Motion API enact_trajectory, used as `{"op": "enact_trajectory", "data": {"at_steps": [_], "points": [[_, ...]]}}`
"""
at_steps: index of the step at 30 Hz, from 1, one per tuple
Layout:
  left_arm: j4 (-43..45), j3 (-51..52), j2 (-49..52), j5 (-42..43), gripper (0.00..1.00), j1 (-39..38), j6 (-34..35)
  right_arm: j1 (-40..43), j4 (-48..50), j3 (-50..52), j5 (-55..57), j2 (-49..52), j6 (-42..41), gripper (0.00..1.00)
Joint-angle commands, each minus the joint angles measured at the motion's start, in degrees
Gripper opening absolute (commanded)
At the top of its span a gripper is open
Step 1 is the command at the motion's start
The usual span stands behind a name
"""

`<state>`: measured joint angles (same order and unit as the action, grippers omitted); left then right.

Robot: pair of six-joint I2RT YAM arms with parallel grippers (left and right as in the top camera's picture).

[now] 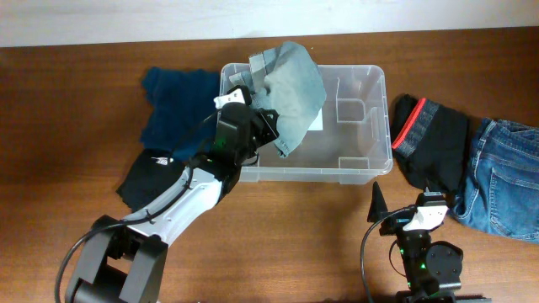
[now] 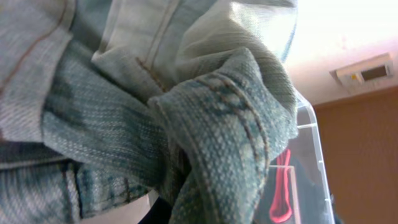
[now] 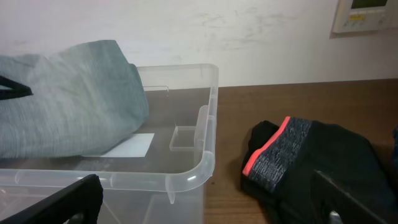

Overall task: Pack container
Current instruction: 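Lower the jeans into the container and open the left gripper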

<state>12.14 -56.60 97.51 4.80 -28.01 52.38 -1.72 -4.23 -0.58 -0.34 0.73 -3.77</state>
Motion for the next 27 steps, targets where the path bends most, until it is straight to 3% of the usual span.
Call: {"op": "enact_trajectory", "data": {"at_steps": [1, 9, 21, 27], "points": [[-1.66, -1.09, 0.2, -0.09, 0.01, -1.77, 8.7, -0.15, -0.31, 0.26, -0.52, -0.37, 0.35, 0.98], [-1.99, -1.09, -0.04, -1.84, 0.01, -6.54, 13.62, -0.15, -0.31, 0.26, -0.52, -0.37, 0.35, 0.98], [-15.02, -1.09, -3.58, -17.14, 0.01, -7.45, 14.21, -0.15, -0.31, 0.26, -0.52, -0.37, 0.35, 0.98], [-13.49, -1.09, -3.58, -19.65, 0.01, -7.45, 16.28, -0.15, -0.28, 0.26, -0.52, -0.37, 0.35, 0.98]]}}
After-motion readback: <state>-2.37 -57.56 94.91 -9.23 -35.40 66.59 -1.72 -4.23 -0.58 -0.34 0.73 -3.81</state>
